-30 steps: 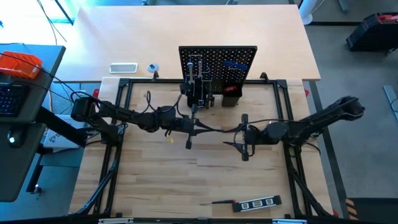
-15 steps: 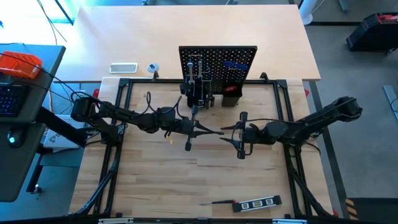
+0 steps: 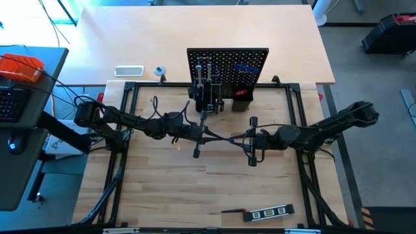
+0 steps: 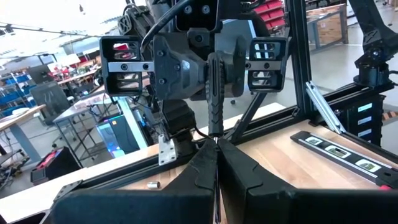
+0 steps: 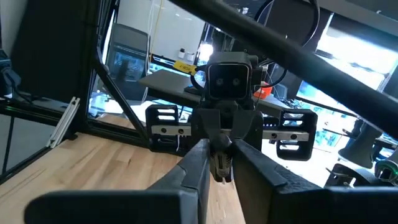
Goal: Hang tools onto peg board
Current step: Put the nut driver into the left bin on the pegboard
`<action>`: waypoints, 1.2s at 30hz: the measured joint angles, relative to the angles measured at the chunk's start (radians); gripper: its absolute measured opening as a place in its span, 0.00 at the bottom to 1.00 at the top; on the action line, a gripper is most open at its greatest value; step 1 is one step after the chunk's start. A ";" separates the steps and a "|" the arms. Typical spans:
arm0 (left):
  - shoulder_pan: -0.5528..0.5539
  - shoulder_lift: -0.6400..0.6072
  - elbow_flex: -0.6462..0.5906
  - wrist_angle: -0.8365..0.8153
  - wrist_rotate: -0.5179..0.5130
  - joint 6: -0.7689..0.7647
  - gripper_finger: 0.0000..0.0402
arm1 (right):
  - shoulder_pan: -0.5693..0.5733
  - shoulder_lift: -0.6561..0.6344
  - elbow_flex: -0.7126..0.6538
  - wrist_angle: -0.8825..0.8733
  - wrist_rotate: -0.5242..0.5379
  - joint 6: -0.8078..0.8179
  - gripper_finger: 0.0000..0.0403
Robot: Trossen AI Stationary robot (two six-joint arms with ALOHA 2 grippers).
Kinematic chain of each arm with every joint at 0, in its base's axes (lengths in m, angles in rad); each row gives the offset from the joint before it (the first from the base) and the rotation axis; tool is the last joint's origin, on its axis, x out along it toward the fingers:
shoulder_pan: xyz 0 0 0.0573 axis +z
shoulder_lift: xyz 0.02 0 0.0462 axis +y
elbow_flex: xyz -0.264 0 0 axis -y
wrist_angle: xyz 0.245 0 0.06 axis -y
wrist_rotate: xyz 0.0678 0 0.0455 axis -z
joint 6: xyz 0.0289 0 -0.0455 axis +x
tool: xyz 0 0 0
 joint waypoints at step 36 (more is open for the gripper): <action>0.000 0.001 -0.002 -0.005 -0.023 -0.017 0.00 | -0.024 0.062 0.013 0.082 -0.044 -0.016 0.03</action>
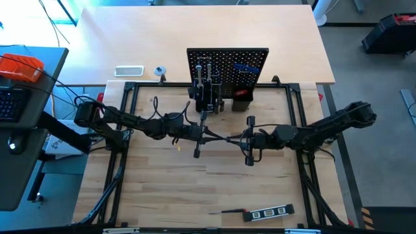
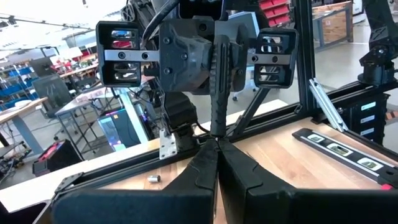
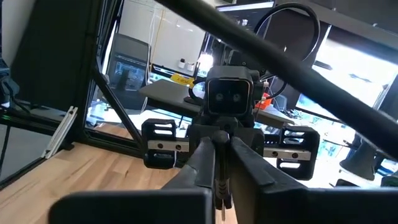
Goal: Hang tools onto peg board
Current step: Put the nut driver into the left bin on the pegboard
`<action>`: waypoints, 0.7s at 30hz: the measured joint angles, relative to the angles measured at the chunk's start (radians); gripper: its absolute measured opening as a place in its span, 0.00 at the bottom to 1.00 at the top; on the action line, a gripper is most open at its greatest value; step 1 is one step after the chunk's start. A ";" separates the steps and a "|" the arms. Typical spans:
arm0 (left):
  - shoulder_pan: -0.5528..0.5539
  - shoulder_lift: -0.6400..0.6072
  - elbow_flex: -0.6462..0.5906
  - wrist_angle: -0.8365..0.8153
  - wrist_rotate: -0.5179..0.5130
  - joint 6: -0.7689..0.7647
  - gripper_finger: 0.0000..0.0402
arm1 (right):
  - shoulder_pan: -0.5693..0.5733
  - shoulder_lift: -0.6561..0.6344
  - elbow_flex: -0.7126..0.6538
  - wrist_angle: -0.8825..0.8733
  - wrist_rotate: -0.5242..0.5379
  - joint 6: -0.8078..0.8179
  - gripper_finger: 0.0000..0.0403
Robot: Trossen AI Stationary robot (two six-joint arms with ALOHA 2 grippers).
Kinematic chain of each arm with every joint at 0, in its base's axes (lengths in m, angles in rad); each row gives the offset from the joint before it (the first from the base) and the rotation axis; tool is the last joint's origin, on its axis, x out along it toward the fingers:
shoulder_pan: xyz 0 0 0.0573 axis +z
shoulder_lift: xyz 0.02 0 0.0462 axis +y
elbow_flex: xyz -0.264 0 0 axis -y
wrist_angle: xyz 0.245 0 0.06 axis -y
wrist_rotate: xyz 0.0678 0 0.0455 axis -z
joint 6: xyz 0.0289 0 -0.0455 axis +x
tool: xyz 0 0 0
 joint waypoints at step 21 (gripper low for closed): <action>0.000 -0.026 0.000 -0.058 -0.066 0.010 0.21 | 0.000 0.002 0.000 -0.019 0.022 0.016 0.01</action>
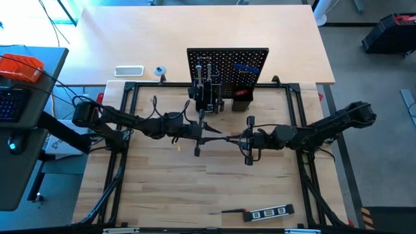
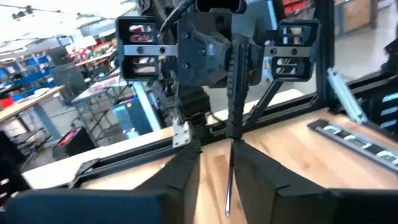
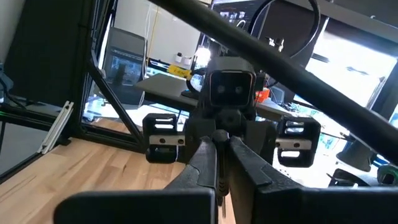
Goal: Hang tools onto peg board
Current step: Put the nut driver into the left bin on the pegboard
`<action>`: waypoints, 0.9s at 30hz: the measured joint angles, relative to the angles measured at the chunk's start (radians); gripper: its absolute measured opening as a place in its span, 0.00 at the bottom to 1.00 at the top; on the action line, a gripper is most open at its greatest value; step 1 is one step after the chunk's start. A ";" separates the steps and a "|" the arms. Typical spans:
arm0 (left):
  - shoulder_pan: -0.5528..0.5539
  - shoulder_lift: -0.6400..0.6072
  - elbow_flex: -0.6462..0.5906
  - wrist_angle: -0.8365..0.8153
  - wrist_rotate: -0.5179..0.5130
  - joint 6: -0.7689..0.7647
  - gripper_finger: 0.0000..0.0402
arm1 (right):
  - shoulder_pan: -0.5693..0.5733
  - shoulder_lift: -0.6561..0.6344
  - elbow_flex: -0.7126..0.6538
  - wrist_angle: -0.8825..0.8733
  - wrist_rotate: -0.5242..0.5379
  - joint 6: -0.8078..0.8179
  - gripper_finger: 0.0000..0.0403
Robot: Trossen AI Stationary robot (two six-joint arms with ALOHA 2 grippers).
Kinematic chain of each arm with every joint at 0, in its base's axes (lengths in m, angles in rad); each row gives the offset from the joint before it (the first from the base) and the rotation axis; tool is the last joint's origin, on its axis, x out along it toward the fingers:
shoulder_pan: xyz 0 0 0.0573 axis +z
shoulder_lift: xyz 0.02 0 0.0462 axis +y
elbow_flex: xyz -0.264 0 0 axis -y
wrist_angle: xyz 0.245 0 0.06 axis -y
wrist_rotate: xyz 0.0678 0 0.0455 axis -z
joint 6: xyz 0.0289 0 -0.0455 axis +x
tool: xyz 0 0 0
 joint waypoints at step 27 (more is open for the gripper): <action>-0.016 -0.377 0.001 -0.771 -0.318 -0.062 0.38 | -0.179 0.216 0.114 -0.077 -0.096 0.027 0.00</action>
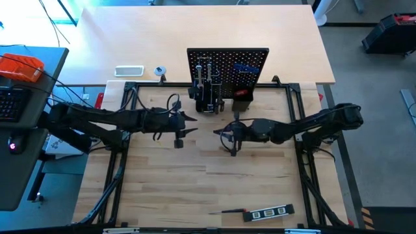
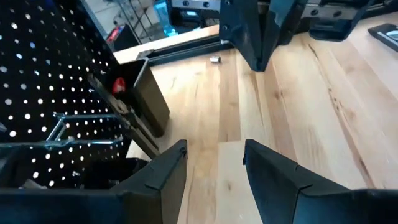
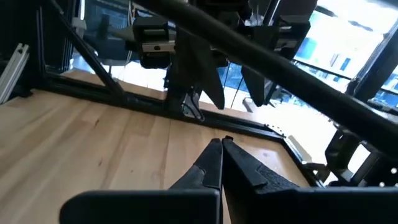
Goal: Hang tools onto peg board
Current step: Put the nut driver into the left bin on the pegboard
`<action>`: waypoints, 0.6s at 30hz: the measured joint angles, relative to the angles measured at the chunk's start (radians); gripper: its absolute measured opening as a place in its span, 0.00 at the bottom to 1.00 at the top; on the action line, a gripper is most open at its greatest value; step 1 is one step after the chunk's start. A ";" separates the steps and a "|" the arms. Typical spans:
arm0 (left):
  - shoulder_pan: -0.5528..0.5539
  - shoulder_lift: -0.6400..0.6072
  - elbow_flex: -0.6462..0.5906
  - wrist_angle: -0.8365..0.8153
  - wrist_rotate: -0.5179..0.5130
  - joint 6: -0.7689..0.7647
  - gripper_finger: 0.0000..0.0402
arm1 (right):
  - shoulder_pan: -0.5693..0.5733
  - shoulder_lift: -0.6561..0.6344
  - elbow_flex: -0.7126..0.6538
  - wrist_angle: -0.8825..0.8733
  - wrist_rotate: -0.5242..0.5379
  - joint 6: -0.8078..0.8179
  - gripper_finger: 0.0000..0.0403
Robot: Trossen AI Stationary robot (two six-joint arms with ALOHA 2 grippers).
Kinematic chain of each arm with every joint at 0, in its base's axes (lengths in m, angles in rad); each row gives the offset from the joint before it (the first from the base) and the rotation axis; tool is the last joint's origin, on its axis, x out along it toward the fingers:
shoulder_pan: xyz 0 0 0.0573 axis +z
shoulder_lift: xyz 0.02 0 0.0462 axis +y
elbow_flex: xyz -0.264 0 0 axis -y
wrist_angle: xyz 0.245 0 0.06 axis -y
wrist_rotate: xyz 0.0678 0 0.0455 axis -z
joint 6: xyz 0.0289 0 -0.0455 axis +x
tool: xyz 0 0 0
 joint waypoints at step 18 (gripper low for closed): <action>-0.021 0.046 0.000 -0.279 0.112 -0.178 0.38 | 0.051 -0.085 0.004 -0.403 0.079 0.058 0.28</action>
